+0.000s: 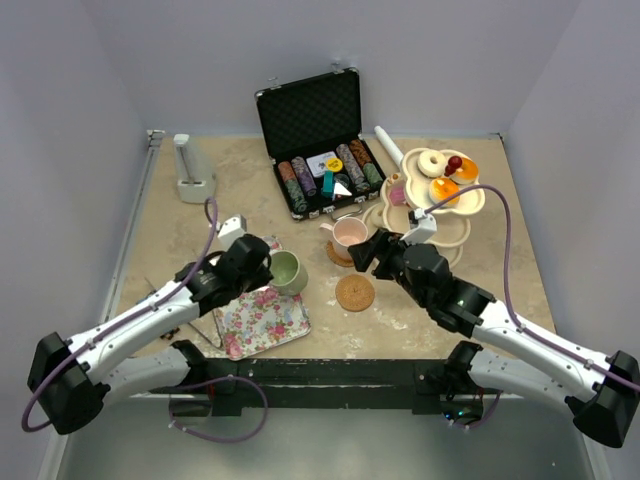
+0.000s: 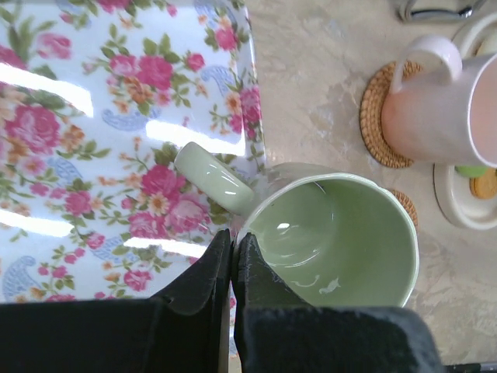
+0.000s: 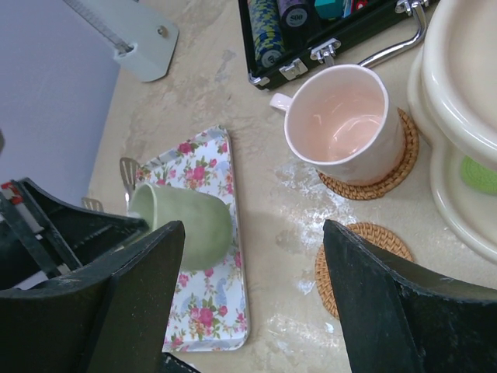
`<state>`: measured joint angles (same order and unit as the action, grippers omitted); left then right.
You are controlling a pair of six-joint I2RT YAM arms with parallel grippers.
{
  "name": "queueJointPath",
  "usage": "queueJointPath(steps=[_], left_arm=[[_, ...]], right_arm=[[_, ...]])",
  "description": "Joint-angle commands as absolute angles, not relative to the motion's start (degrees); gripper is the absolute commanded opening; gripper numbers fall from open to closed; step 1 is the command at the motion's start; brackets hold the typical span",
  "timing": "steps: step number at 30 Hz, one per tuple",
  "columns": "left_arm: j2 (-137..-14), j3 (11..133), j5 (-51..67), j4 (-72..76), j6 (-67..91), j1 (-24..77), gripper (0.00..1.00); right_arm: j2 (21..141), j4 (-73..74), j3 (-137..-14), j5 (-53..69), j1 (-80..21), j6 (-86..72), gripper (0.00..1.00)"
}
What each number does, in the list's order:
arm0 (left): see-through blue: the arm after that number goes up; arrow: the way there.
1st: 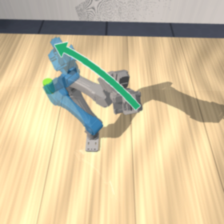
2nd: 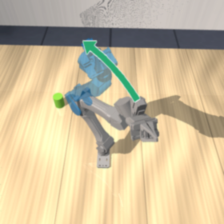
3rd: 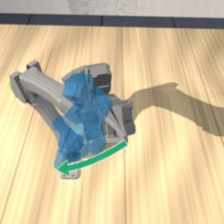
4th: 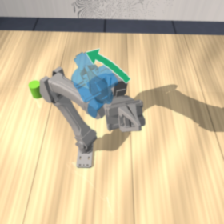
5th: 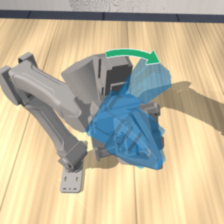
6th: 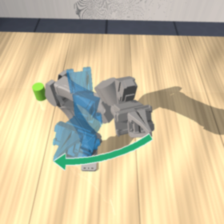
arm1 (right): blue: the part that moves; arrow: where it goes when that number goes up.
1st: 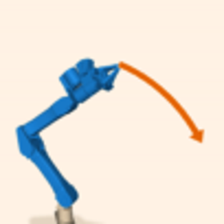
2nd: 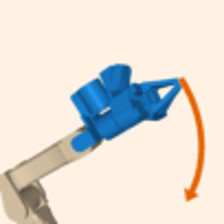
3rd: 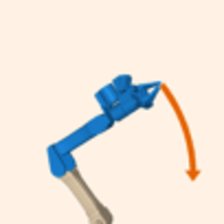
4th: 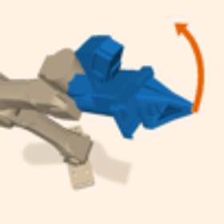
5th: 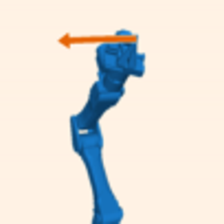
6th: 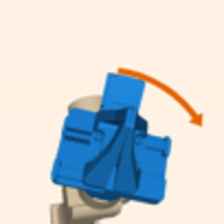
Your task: Serve the afternoon tea
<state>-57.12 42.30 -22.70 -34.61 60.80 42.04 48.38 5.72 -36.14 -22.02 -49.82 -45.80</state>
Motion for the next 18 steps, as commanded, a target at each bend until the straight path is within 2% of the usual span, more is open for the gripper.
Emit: queueJointPath(steps=[1,18], left_arm=[[-60.28,45.35,-26.63,-27.16,67.76,47.28,0.0],[-77.16,55.45,-27.95,-22.24,71.98,58.18,0.0]], right_arm=[[47.64,3.6,-38.94,-24.08,-49.92,-44.65,0.77],[44.47,5.01,-37.7,-24.87,-49.92,-44.38,0.77]])
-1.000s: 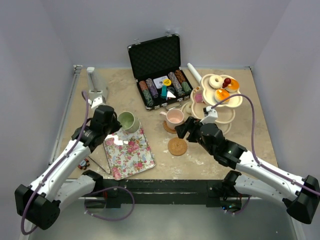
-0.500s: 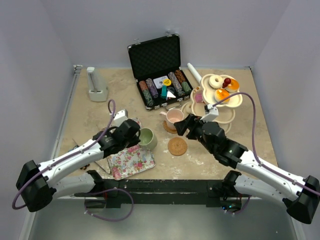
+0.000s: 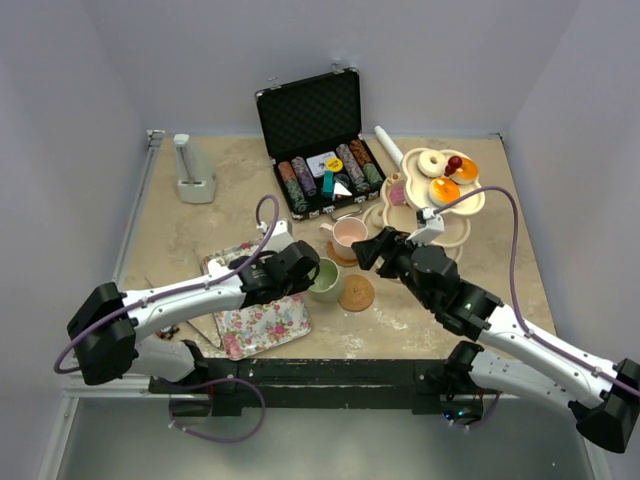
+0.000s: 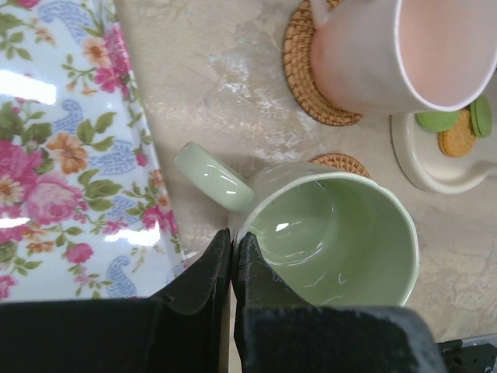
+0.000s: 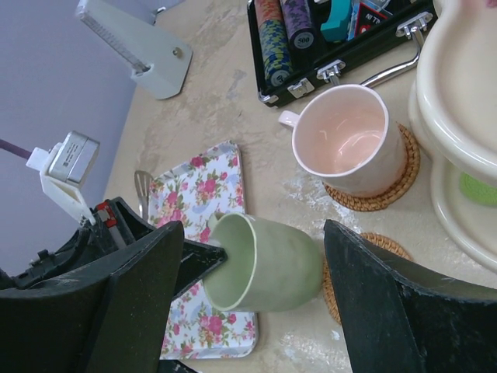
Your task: Serve the afternoon tea
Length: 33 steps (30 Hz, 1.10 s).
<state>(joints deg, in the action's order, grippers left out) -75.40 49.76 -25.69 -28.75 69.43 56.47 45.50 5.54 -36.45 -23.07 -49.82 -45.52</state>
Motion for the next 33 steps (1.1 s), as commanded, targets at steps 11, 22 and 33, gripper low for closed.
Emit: queueJointPath(steps=[11,22,33], left_arm=[[-83.4,59.94,-29.88,-22.5,73.56,60.99,0.0],[-87.45,63.19,-30.94,-23.55,73.56,62.4,0.0],[-88.68,63.63,-31.38,-23.38,73.74,62.93,0.0]], right_arm=[[42.1,6.5,-37.44,-26.19,-49.92,-43.86,0.78],[41.04,7.47,-37.35,-26.89,-49.92,-43.51,0.78],[40.87,7.65,-37.09,-26.89,-49.92,-43.51,0.78]])
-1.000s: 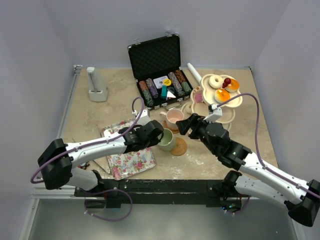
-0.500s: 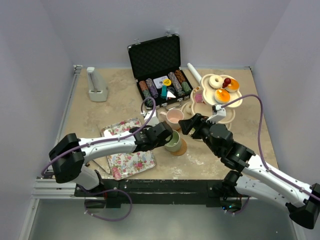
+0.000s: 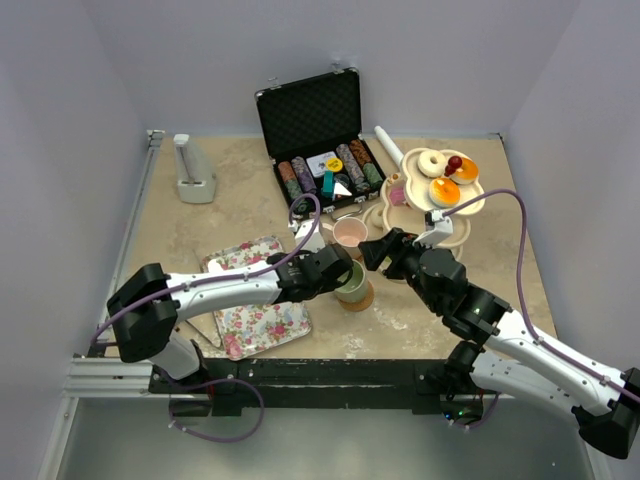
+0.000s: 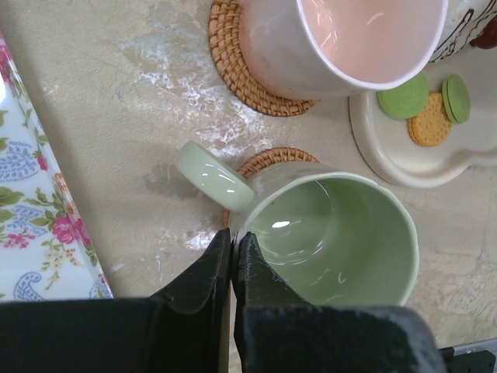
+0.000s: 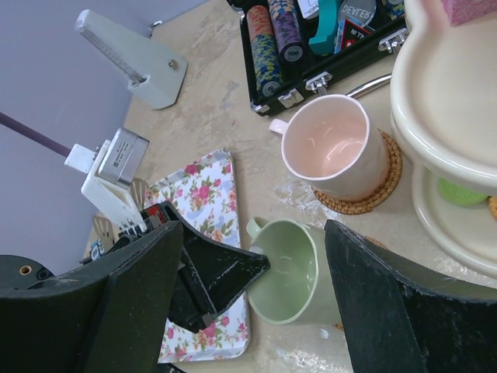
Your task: Serve the afternoon tea
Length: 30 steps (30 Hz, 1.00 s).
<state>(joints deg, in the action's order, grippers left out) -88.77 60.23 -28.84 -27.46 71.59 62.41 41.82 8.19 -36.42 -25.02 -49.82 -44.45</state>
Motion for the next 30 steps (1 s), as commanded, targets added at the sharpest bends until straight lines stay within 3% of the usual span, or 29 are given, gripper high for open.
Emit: queueJointPath(steps=[1,30], left_arm=[[-88.77,63.81,-31.38,-23.38,73.74,62.93,0.0],[-91.76,64.78,-30.68,-22.06,72.86,63.37,0.0]], right_arm=[[40.87,7.56,-37.09,-26.89,-49.92,-43.42,0.78],[40.17,8.7,-36.65,-27.33,-49.92,-43.68,0.79]])
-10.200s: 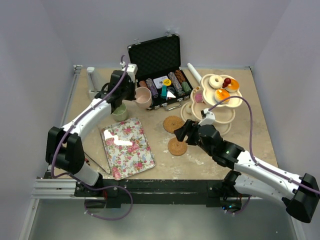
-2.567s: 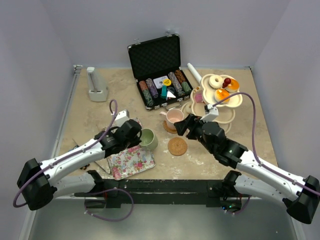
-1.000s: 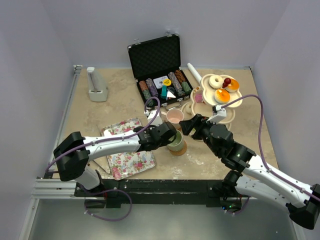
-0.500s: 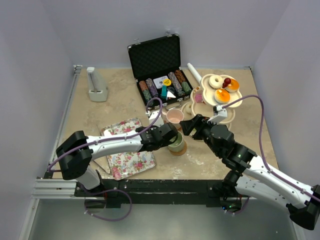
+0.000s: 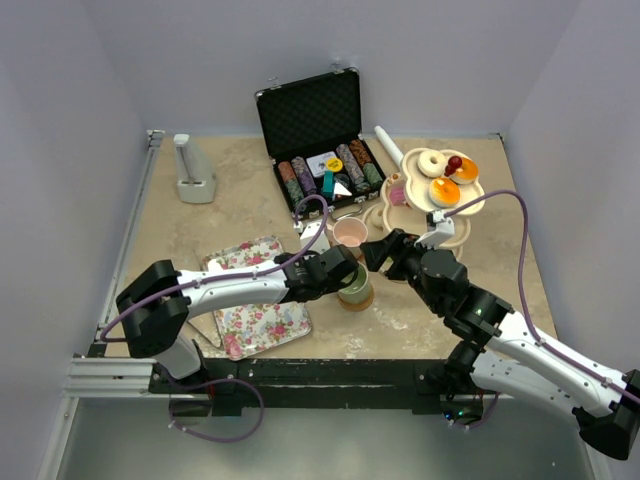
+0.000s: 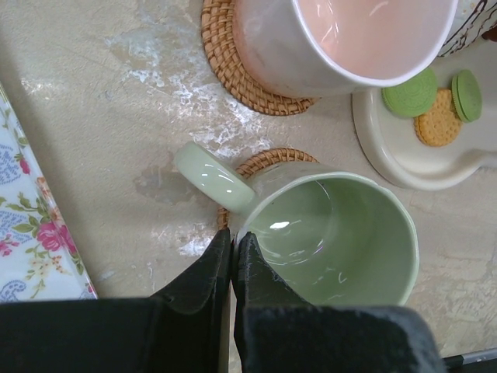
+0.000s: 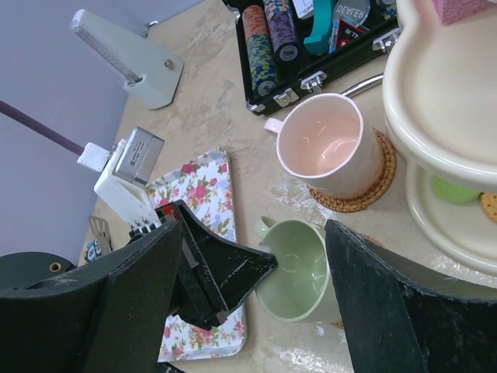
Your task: Serve the afternoon tea
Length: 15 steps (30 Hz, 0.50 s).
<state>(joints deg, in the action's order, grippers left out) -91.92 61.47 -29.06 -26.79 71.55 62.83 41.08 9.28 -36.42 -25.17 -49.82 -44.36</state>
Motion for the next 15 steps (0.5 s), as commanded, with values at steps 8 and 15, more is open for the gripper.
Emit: queueJointPath(steps=[8,15], left_arm=[[-91.84,64.78,-30.32,-22.24,72.16,63.46,0.01],[-92.02,64.78,-29.97,-21.62,71.28,63.46,0.09]], right_arm=[[40.34,8.61,-36.65,-27.51,-49.92,-43.59,0.79],[40.34,9.14,-36.65,-27.77,-49.92,-43.68,0.79]])
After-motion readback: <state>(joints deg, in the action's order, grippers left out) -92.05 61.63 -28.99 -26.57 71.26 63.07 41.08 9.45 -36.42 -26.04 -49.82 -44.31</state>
